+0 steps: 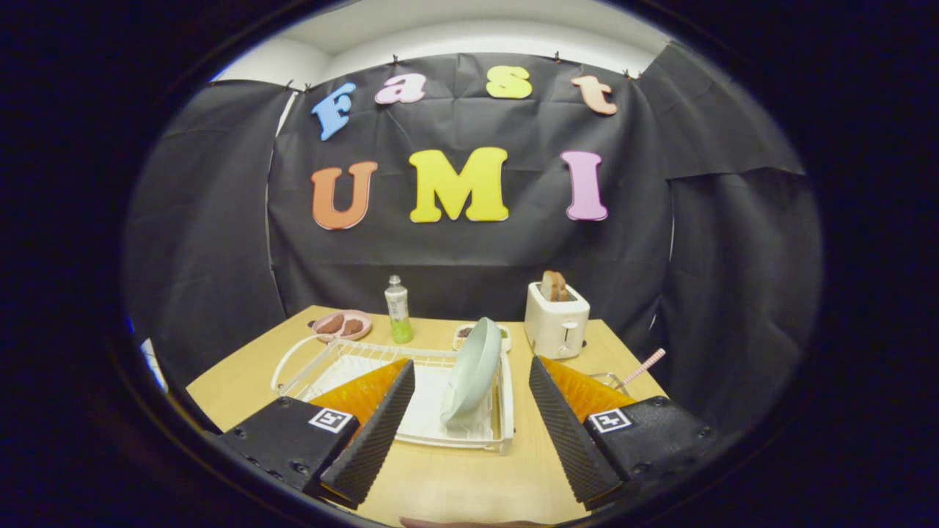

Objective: Take the plate from the dish rack, then take the spoon from the basket and place it into the plate.

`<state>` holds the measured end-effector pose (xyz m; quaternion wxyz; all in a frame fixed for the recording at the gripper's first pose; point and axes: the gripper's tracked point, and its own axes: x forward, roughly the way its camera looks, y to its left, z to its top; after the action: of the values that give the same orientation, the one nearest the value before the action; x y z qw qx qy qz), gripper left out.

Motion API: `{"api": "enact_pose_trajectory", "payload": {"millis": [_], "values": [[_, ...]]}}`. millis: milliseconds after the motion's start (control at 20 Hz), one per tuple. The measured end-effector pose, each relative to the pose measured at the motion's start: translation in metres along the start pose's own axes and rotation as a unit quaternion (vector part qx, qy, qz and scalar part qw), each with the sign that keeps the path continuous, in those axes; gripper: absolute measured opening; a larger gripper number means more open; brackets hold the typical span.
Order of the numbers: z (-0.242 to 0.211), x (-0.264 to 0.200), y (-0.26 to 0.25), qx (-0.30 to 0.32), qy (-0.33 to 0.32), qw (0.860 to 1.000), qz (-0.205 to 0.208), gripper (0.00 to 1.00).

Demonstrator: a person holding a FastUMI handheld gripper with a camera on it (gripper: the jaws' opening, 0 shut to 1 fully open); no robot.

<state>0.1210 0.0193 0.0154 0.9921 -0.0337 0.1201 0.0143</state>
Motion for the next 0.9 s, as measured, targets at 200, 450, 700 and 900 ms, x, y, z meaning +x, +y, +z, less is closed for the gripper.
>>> {"api": "enact_pose_trajectory", "payload": {"millis": [200, 450, 700, 900], "values": [[0.017, 0.057, -0.006, -0.027, 0.088, 0.996, -0.02, 1.0], [0.02, 0.111, -0.002, -0.019, 0.222, 0.975, -0.028, 0.92], [0.004, 0.141, -0.009, -0.015, 0.351, 0.933, -0.074, 0.59], [-0.009, 0.155, -0.025, -0.036, 0.418, 0.899, -0.125, 0.33]]}}
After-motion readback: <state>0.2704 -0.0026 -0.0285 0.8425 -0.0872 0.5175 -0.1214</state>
